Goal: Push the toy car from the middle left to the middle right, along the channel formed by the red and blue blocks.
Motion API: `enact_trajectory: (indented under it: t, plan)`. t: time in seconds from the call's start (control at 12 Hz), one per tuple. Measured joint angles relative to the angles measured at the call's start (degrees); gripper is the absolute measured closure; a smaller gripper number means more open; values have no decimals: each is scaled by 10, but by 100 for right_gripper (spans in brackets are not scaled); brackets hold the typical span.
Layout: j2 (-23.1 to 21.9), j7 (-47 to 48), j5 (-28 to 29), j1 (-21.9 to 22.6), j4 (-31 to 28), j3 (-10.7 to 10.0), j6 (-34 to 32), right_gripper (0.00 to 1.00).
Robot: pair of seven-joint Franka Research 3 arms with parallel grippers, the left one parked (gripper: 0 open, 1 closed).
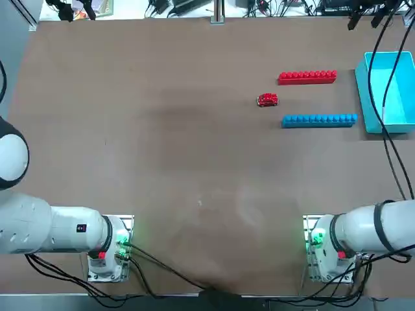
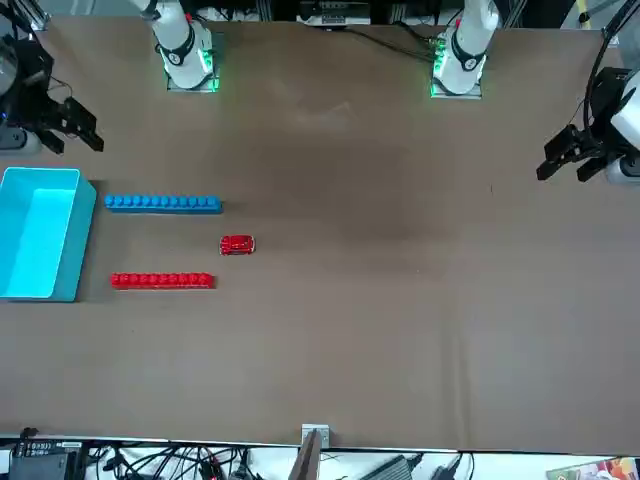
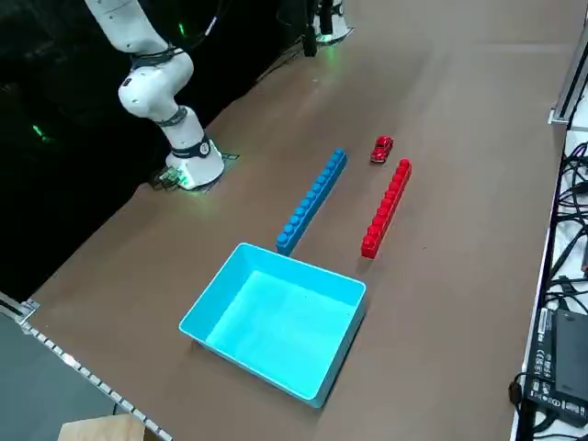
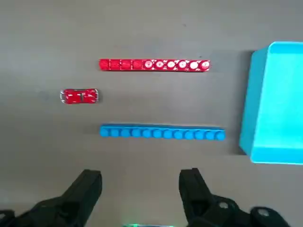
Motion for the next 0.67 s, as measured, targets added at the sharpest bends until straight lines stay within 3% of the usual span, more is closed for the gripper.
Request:
enact_trajectory:
  t: [0.25, 0.67]
  plan:
    - [20, 71, 39, 1, -1, 1, 17, 0]
    - [41, 216, 47, 39, -38, 5, 82, 0]
